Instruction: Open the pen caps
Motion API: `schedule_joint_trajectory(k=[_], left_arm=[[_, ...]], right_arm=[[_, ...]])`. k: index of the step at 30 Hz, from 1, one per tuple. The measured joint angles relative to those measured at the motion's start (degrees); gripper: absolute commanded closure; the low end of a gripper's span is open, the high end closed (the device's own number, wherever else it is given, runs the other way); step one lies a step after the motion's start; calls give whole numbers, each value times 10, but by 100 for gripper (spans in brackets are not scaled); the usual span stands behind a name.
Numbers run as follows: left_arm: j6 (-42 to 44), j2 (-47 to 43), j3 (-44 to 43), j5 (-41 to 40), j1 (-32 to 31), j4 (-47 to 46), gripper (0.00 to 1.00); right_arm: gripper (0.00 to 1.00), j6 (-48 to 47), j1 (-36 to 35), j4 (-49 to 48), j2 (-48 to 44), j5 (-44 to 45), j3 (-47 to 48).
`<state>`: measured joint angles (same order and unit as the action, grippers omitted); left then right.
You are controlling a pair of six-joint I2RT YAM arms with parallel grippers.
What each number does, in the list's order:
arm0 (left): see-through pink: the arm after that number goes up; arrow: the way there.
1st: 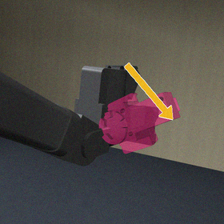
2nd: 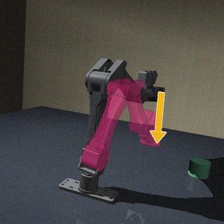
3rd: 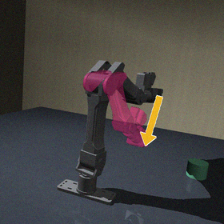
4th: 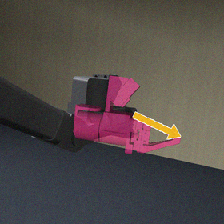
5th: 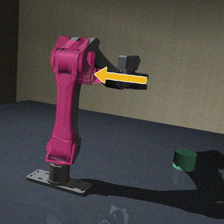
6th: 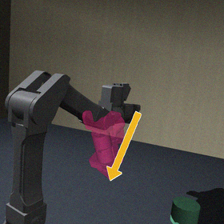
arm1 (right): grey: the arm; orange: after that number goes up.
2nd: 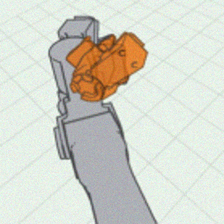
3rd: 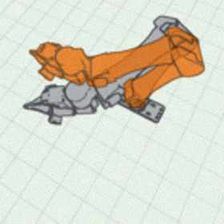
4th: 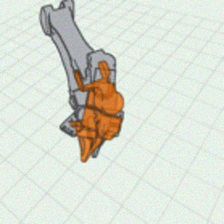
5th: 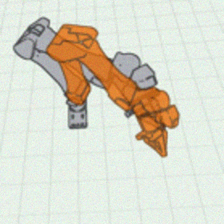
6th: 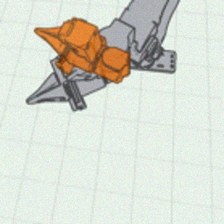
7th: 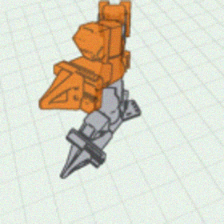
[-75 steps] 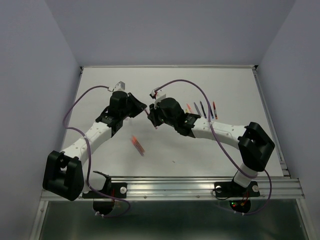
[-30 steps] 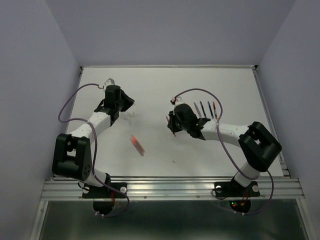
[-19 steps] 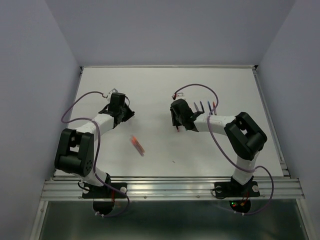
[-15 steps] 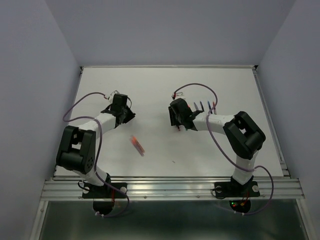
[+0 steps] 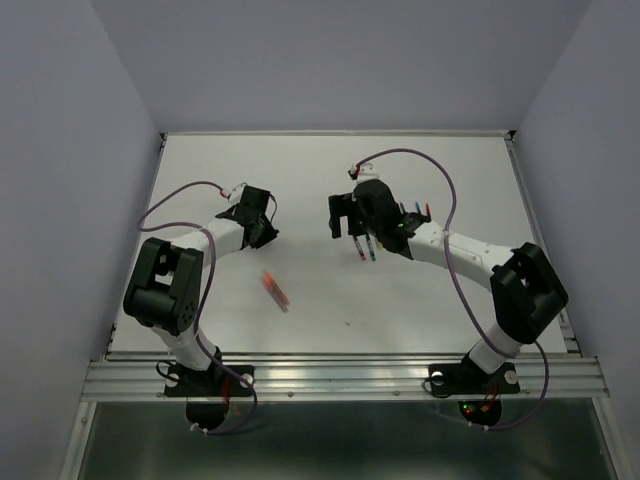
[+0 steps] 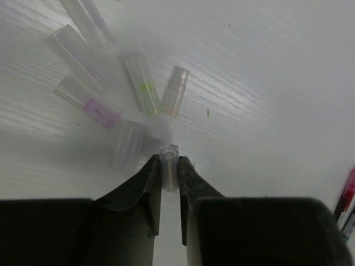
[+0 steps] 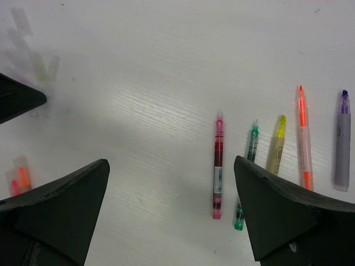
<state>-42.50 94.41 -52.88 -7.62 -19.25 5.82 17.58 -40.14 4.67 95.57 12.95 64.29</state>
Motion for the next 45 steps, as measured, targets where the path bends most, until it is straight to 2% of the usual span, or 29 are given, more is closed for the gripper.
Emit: schedule_joint_trajectory(k=[5, 11, 14, 17, 18, 20, 21, 26, 31, 40, 45], left_arm=[[-1, 5, -12, -14, -3, 15, 60], [-3, 5, -16, -21, -3, 21, 60], [-2, 5, -16, -21, -5, 24, 54], [0, 2, -17, -21, -7, 29, 34], [0, -1, -17, -20, -8, 32, 21], [3, -24, -17, -20, -9, 40, 4], [4, -42, -17, -19, -9, 42, 1], [7, -151, -28, -34, -10, 47, 1], [7, -224, -42, -72, -7, 52, 1], [7, -266, 0, -97, 57, 85, 1], [7, -282, 22, -99, 78, 92, 1]], right_arm=[[0, -1, 0, -3, -35, -15, 0], [0, -2, 0, -2, -37, -27, -1], [0, -7, 0, -1, -42, -35, -3], [0, -16, 0, -2, -48, -59, -7], [0, -20, 0, -2, -52, -73, -11], [0, -26, -4, -2, -58, -88, -19], [0, -28, -10, -3, -59, -94, -25], [0, -39, -58, -1, -58, -125, -44], [0, -46, -130, -4, -14, -130, -27], [0, -47, -209, 6, 148, -72, 89], [0, -48, -218, 14, 182, -33, 122]])
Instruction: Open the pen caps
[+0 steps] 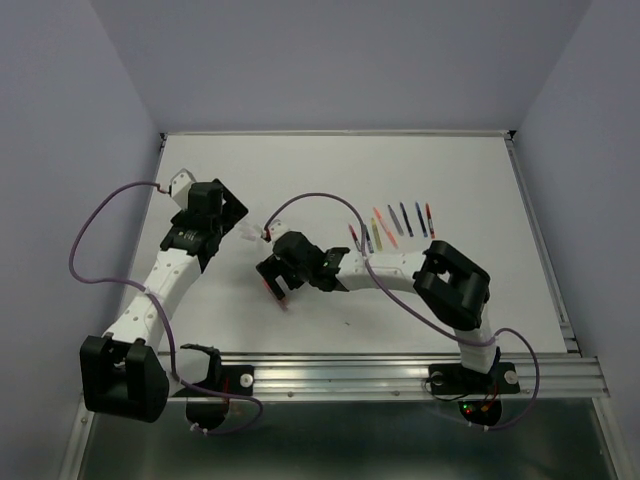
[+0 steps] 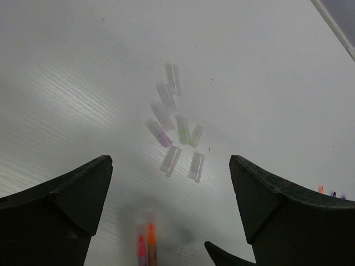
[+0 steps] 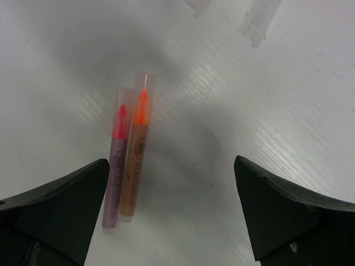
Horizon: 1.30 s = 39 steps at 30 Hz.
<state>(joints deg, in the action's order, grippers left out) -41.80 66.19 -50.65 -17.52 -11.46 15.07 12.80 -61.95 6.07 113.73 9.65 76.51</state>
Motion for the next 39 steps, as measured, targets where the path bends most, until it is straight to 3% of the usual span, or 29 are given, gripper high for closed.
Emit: schedule_joint_trajectory(k=[27, 31, 35, 37, 39], left_arm=[[0, -4, 12, 21, 7, -2, 1], [0, -4, 12, 21, 7, -2, 1], [0, -4, 12, 21, 7, -2, 1], [0, -4, 12, 21, 7, -2, 1], [0, -4, 12, 21, 7, -2, 1]], right_arm=[[1, -5, -1, 25, 50, 50, 34], [22, 4, -3, 29, 53, 58, 38], [36, 18, -5, 30, 53, 66, 39], [38, 25, -5, 29, 53, 70, 37], [55, 34, -5, 25, 52, 72, 32]])
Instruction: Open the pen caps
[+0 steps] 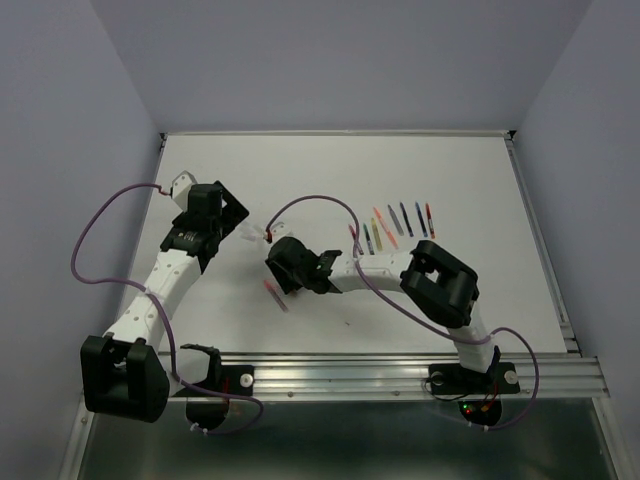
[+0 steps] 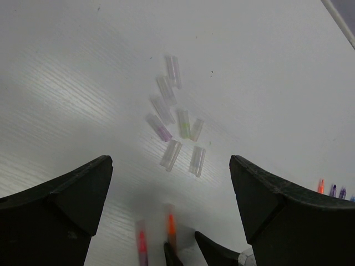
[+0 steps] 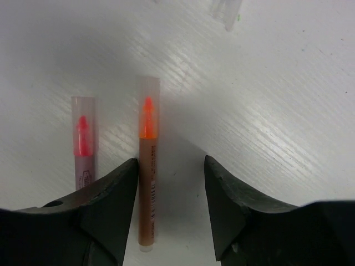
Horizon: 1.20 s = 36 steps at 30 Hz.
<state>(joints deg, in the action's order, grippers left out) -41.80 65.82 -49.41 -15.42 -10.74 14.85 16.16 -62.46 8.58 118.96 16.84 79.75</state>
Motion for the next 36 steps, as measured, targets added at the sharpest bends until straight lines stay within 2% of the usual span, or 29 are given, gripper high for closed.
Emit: schedule_joint_trajectory(k=[3, 4, 11, 18, 25, 29, 33, 36], left_arm=[[0, 0, 0, 0, 0, 0, 1], [0, 0, 0, 0, 0, 0, 1], [0, 0, 0, 17, 0, -1, 1], [16, -3, 6, 96, 0, -33, 1], [14, -27, 43, 202, -4, -92, 1], [-3, -21, 52, 229, -33, -116, 1], [-13, 2, 51, 244, -70, -143, 2], [-23, 24, 51, 249, -94, -156, 6]], right_arm=[[67, 9, 0, -6, -4, 6, -9], [76, 15, 0, -12, -7, 8, -16], [98, 37, 0, -26, -31, 19, -54], [99, 28, 3, -9, -56, 32, -78], [99, 4, 49, -38, -165, -27, -155], [99, 2, 76, -92, -220, -62, -167], [99, 1, 83, -123, -229, -82, -167], [99, 1, 88, -128, -229, -90, -165]])
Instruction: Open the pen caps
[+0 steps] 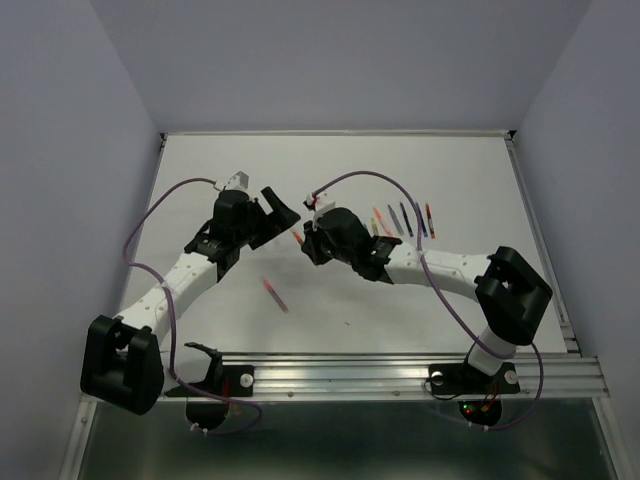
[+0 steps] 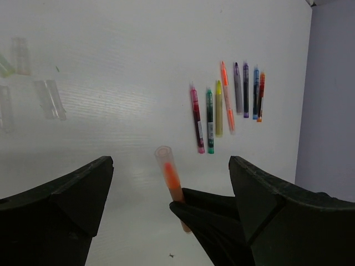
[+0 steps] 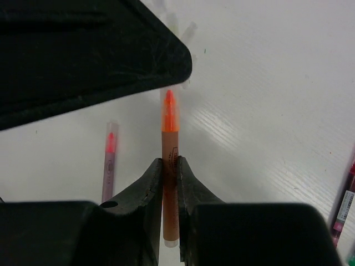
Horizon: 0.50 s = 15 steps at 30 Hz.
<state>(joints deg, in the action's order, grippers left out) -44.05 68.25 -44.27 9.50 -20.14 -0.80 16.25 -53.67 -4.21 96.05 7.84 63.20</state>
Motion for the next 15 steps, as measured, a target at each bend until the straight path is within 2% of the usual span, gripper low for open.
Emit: schedule_joint_trajectory(k=[3, 6, 9, 10, 15], left_arm=[[-7, 11, 0, 4, -12, -9, 12], [-13, 18, 0, 6, -17, -19, 26], [-17, 25, 0, 7, -19, -28, 33], [-19, 28, 0, 8, -19, -30, 40], [-23, 35, 0, 9, -20, -35, 46]], right_arm=[[99, 0, 4, -4, 0, -2, 1], [99, 2, 9, -10, 0, -4, 2], [99, 3, 12, -22, 0, -11, 2], [99, 4, 13, -27, 0, -13, 2], [99, 5, 15, -40, -1, -25, 5]])
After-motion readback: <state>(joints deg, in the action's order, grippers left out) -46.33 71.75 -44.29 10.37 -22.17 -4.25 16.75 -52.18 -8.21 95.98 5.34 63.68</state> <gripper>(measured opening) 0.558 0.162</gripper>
